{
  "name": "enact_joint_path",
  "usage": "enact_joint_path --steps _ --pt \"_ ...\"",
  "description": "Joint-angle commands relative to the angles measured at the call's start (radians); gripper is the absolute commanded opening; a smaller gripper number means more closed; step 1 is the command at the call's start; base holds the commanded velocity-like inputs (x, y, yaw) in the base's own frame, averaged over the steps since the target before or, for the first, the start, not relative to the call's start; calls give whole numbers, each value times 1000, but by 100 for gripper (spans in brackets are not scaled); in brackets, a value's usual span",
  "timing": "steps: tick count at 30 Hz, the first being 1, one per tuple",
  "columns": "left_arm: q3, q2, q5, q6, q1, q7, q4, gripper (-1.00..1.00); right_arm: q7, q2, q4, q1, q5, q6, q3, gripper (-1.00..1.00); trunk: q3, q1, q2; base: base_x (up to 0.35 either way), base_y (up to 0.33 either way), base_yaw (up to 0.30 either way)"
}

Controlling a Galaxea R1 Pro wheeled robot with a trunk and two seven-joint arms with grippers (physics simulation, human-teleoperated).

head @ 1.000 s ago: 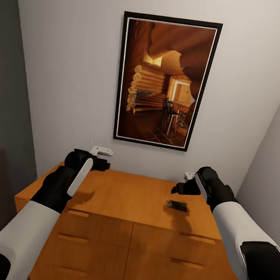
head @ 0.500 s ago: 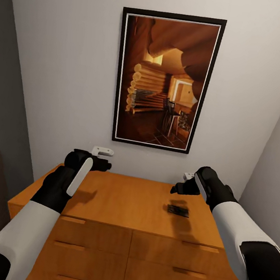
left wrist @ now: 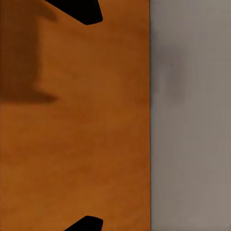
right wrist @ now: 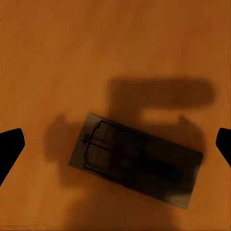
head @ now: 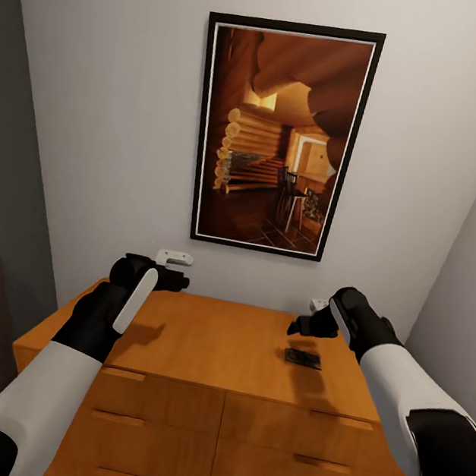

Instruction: Take the four mousetraps from the cabinet in the bathroom and place them on the bathroom floor. Make sure all four end up on the same floor surface, and ensure that at least two of them are either under or directly next to the same bathroom sink.

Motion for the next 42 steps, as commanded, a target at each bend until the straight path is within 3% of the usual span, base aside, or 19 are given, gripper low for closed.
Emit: enact_joint_path --steps 1,4,10,15,42 --pt "-1 0 11 3 -1 10 -1 100 11 -2 1 -1 2 3 9 100 -1 0 -1 0 0 0" --pt "-1 0 11 3 -1 10 -1 100 24 -4 5 -1 2 3 26 100 -1 0 -1 0 0 0" --pt "-1 0 11 3 -1 10 0 100 60 -5 8 -1 2 3 102 100 -1 0 -1 0 0 0" --pt "-1 0 11 3 -1 10 0 100 91 -9 0 -1 4 3 124 100 -1 0 -1 0 0 0" --pt "-1 -1 8 -2 -1 11 -4 100 105 -9 -24 -1 19 3 133 100 2 0 -1 -29 -38 98"
